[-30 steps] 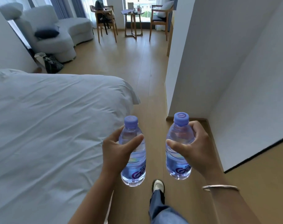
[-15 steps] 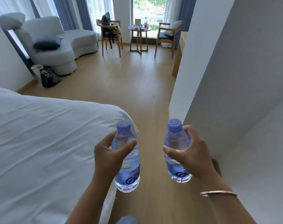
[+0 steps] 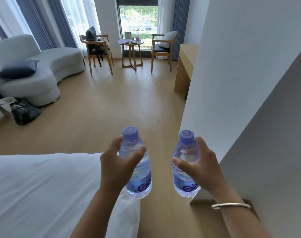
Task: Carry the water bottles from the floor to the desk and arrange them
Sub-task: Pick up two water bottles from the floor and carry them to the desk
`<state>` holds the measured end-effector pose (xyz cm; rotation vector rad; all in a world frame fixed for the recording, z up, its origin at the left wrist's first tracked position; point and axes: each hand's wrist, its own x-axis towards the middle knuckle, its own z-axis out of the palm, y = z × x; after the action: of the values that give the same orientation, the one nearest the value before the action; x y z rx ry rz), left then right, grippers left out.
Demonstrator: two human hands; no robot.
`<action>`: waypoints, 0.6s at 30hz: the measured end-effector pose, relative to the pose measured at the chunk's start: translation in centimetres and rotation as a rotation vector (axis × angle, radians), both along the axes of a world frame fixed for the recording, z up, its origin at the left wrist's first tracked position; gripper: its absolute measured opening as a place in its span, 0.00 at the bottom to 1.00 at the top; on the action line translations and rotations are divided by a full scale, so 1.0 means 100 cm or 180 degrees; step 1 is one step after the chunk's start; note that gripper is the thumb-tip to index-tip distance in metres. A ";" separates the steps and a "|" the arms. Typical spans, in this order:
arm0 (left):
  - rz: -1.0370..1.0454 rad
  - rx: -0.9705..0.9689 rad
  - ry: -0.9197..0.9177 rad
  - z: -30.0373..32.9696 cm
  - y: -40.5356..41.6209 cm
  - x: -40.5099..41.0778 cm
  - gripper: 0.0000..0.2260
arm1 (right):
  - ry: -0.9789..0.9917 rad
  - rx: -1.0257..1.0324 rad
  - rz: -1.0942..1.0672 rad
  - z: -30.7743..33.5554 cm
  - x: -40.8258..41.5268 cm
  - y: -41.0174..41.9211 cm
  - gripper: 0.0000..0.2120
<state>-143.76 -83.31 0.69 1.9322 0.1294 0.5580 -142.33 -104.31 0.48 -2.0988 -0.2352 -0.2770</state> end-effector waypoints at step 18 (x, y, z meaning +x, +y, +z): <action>-0.0083 0.0418 0.0262 -0.031 -0.008 0.336 0.11 | -0.0037 -0.0429 -0.0080 -0.030 0.337 -0.002 0.20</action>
<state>-110.16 -84.12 -2.37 2.0827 0.1224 0.4799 -108.66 -104.55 -2.56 -2.2350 -0.2405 -0.2955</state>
